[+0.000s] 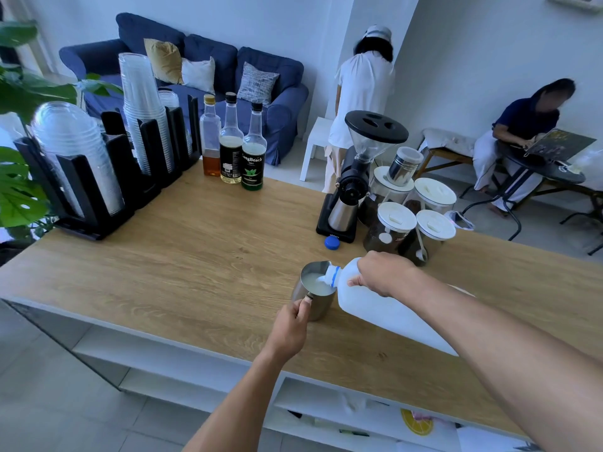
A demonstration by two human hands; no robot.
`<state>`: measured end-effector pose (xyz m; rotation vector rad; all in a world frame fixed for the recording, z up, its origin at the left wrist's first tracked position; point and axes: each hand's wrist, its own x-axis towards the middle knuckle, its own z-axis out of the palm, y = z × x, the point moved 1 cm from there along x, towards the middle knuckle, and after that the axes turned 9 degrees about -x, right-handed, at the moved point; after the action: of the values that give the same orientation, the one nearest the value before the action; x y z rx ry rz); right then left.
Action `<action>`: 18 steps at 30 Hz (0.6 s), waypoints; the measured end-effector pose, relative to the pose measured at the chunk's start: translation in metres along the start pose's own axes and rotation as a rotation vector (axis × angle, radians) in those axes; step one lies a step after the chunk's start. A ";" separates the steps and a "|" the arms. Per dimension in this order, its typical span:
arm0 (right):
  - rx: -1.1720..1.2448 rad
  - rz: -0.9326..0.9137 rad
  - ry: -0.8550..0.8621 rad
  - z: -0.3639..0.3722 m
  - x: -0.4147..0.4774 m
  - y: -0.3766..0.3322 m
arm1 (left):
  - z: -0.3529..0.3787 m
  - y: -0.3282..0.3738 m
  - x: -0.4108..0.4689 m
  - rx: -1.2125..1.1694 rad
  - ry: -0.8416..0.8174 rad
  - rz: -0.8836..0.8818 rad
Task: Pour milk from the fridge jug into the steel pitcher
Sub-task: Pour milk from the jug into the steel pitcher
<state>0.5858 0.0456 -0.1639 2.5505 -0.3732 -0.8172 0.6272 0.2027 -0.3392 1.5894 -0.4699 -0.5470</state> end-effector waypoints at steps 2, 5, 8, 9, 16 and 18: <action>-0.041 -0.010 -0.002 0.001 0.000 0.000 | 0.000 0.001 0.000 0.002 0.004 -0.003; -0.048 -0.005 0.007 0.003 0.003 0.002 | 0.001 0.001 -0.001 -0.005 0.004 -0.001; -0.027 0.016 0.013 0.005 0.005 0.002 | 0.001 0.003 -0.002 -0.018 0.007 -0.001; -0.013 0.023 0.012 0.006 0.005 0.002 | 0.001 0.004 -0.003 -0.019 0.009 -0.002; 0.215 0.081 0.009 0.019 0.009 0.006 | 0.007 0.009 -0.008 -0.010 0.064 0.005; 0.301 0.111 0.028 0.026 0.009 0.006 | 0.008 0.010 -0.007 -0.011 0.087 -0.003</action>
<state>0.5769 0.0284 -0.1846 2.7818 -0.6680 -0.7306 0.6173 0.1996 -0.3291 1.5969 -0.3989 -0.4800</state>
